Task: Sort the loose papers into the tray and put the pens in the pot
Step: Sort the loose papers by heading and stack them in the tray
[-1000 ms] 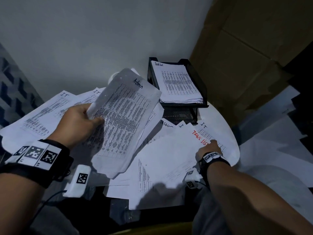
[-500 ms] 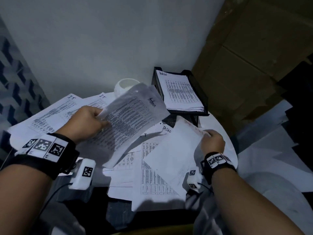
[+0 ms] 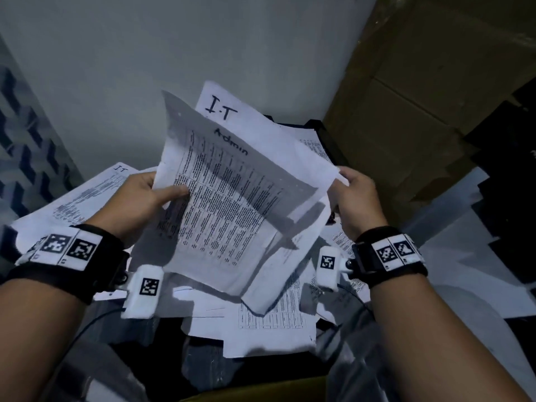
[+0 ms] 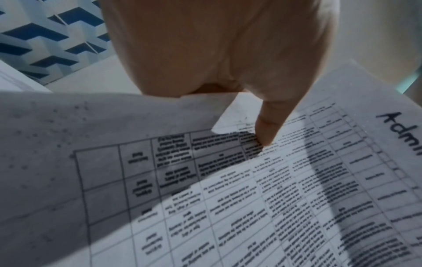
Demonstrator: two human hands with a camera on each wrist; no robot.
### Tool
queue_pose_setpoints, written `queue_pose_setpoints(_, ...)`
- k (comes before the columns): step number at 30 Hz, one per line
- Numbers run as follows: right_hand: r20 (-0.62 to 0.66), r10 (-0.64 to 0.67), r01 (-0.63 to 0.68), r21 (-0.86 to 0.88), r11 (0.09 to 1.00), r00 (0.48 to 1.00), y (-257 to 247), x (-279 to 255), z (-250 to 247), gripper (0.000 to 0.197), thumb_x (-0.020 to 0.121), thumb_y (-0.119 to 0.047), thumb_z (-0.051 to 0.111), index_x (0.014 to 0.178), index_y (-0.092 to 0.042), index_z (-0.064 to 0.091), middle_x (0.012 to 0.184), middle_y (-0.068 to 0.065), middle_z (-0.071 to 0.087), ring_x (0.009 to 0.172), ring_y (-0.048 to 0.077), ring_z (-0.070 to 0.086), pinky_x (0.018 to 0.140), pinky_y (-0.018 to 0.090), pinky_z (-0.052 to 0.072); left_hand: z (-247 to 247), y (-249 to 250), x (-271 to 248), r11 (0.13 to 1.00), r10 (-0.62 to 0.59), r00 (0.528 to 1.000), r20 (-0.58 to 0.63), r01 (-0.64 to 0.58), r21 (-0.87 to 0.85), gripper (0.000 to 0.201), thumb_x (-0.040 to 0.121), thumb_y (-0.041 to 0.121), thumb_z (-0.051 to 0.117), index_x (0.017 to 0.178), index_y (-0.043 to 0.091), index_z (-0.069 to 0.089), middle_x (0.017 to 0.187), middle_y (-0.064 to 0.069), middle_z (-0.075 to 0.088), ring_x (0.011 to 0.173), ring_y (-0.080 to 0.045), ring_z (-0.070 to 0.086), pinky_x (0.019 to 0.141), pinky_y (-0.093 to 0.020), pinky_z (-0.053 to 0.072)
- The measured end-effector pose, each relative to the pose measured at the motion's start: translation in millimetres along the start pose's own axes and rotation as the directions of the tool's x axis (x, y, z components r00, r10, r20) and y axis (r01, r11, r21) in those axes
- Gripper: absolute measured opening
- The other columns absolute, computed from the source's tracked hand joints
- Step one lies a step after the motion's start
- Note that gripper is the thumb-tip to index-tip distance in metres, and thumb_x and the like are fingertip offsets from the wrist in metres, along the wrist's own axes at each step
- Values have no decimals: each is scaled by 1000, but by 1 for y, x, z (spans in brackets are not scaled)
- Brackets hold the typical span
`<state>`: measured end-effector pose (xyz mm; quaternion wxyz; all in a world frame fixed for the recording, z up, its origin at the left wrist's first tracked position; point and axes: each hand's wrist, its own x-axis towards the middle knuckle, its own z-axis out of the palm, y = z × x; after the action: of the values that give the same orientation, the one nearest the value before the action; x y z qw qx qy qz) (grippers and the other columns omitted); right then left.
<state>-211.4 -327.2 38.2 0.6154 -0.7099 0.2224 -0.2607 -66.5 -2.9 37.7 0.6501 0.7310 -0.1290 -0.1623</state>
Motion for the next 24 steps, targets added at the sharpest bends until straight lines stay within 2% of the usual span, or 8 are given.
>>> queue_pose_setpoints(8, 136, 89, -122, 256, 959, 987, 4, -3, 30, 21, 89, -9, 73, 110, -6, 72, 89, 19, 68, 72, 31, 57, 62, 42, 43, 15, -6, -2, 991, 37, 999, 26, -40, 125, 22, 93, 19, 72, 98, -1, 75, 96, -20, 78, 86, -32, 73, 83, -41, 56)
queue_pose_setpoints(11, 61, 177, -186, 255, 949, 982, 31, 2, 27, 22, 91, -5, 69, 113, -10, 72, 95, 10, 73, 73, 20, 69, 59, 29, 54, 15, -9, 1, 982, 55, 998, -41, -47, 182, 20, 93, 21, 73, 93, 2, 75, 85, -14, 78, 68, -16, 71, 65, -25, 56)
queue_pose_setpoints(13, -6, 298, -293, 152, 944, 955, 61, 4, 20, 20, 95, -12, 64, 113, -16, 72, 104, 8, 75, 85, 22, 72, 67, 32, 58, 14, -10, 3, 977, 61, 993, -101, -39, 208, 14, 94, 20, 73, 89, 7, 74, 69, 0, 75, 51, -2, 66, 47, -14, 48)
queue_pose_setpoints(15, -121, 429, -424, 67, 903, 895, 91, 1, 12, 14, 95, -14, 61, 105, -15, 72, 97, 6, 72, 78, 24, 66, 68, 36, 54, 11, -12, 6, 970, 65, 987, -147, -28, 241, 15, 93, 21, 74, 86, 8, 73, 67, -3, 72, 43, -2, 59, 42, -15, 45)
queue_pose_setpoints(17, -171, 481, -504, -133, 853, 860, 116, -3, 7, 11, 92, -10, 58, 86, -12, 67, 83, 6, 64, 67, 22, 58, 67, 39, 51, 9, -14, 10, 962, 72, 982, -177, -21, 272, 21, 91, 22, 76, 84, 2, 71, 65, -6, 65, 44, -11, 53, 44, -20, 42)
queue_pose_setpoints(20, -112, 551, -510, -561, 652, 827, 150, -9, 6, 25, 93, -21, 62, 69, -24, 54, 83, 1, 62, 68, 16, 58, 78, 32, 56, 7, -19, 14, 958, 70, 979, -193, -12, 288, 16, 90, 21, 77, 82, 7, 72, 62, -1, 65, 52, -17, 54, 55, -25, 44)
queue_pose_setpoints(22, -116, 580, -515, -617, 594, 807, 160, -16, 9, 20, 83, -32, 70, 78, -15, 61, 91, 8, 70, 79, 24, 66, 79, 37, 59, 6, -20, 14, 954, 77, 980, -183, -18, 301, 8, 90, 19, 77, 84, 16, 74, 66, 8, 72, 55, -14, 61, 62, -27, 48)
queue_pose_setpoints(24, -147, 570, -513, -652, 559, 808, 165, -23, 15, 51, 80, -42, 76, 115, -8, 61, 112, 13, 68, 98, 31, 68, 76, 35, 53, 6, -22, 12, 940, 95, 980, -172, -32, 340, 7, 91, 17, 76, 85, 20, 73, 72, 10, 73, 58, -12, 63, 62, -27, 48)
